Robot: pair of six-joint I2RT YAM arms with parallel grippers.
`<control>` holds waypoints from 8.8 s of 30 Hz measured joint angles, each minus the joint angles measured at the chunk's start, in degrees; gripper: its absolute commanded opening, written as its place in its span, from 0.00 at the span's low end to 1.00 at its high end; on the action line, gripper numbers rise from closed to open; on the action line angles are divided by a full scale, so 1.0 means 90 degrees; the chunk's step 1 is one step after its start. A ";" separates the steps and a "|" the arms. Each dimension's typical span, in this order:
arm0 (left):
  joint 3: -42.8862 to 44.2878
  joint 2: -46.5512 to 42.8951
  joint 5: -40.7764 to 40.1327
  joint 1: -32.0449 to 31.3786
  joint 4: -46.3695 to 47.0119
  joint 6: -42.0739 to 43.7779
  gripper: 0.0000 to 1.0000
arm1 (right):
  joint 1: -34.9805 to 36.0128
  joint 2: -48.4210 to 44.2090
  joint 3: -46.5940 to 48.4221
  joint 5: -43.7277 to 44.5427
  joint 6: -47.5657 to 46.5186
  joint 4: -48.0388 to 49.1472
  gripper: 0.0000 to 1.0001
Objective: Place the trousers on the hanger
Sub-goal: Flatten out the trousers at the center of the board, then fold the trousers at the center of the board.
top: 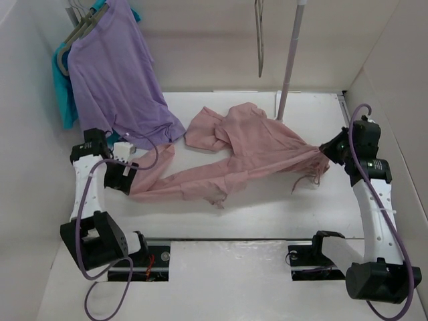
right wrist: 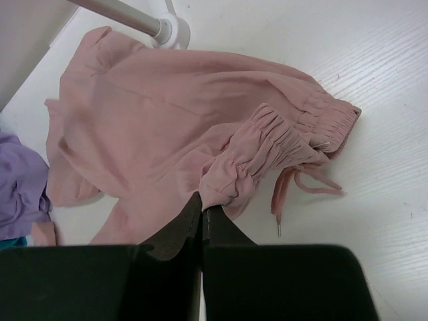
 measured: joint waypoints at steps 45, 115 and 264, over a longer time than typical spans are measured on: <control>0.0962 0.3330 -0.0039 0.0695 0.2130 -0.1010 0.00 | -0.0146 0.1190 -0.0024 0.0721 -0.0036 0.0619 0.00; 0.3925 0.5875 -0.0119 -0.4233 0.3776 -0.1732 0.00 | -0.1321 0.4711 0.0131 0.1353 0.0845 0.1341 0.04; -0.1219 0.0199 -0.0510 -0.0554 0.0780 0.0289 0.74 | -0.0833 0.0318 -0.1115 0.2142 0.0046 0.0879 0.78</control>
